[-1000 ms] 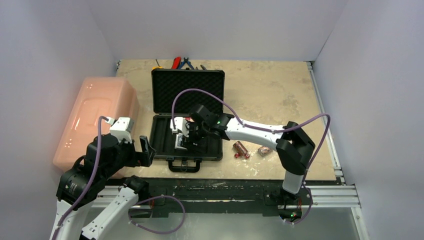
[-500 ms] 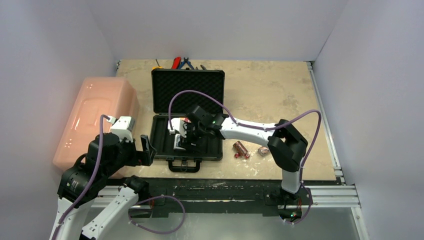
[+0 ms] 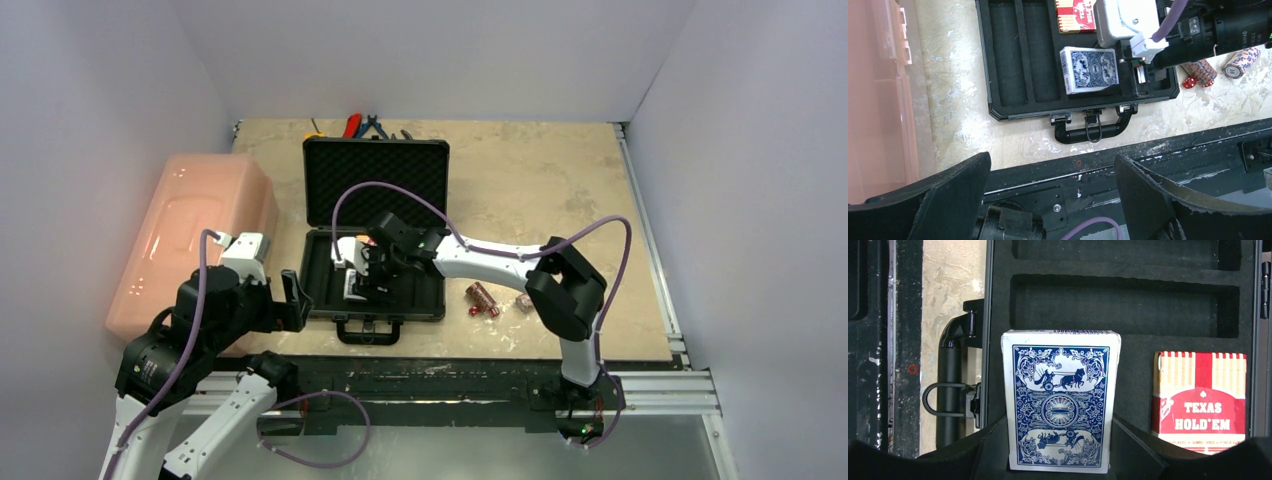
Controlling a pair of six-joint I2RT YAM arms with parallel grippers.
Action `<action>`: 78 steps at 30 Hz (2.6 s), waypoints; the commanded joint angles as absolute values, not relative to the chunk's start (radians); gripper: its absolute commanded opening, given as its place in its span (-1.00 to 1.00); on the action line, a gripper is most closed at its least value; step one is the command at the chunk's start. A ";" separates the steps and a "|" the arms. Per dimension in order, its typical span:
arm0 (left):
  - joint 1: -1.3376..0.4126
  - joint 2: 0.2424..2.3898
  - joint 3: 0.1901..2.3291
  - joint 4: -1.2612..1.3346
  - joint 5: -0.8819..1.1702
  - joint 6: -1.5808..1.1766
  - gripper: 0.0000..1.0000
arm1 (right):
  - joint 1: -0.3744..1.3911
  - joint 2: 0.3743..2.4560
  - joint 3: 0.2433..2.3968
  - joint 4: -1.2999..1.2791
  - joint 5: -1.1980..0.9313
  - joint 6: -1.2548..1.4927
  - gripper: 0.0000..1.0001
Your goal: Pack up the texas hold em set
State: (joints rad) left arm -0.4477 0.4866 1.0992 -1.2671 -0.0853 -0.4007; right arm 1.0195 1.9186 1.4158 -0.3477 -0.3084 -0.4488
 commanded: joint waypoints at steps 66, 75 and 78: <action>-0.449 0.633 1.119 -1.099 -0.058 -0.358 0.86 | 1.030 1.754 1.364 -0.522 -0.162 -0.333 0.87; -0.449 0.716 1.122 -1.077 -0.102 -0.393 0.81 | 1.017 1.663 1.365 -0.390 -0.122 -0.151 0.78; -0.449 0.787 1.102 -1.072 -0.088 -0.428 0.69 | 0.987 1.696 1.415 -0.397 -0.117 -0.044 0.59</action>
State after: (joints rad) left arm -0.4477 0.7094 1.0977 -1.1141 -0.0841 -0.3851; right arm 1.0248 1.6920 1.3521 -0.4538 -0.1463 -0.2157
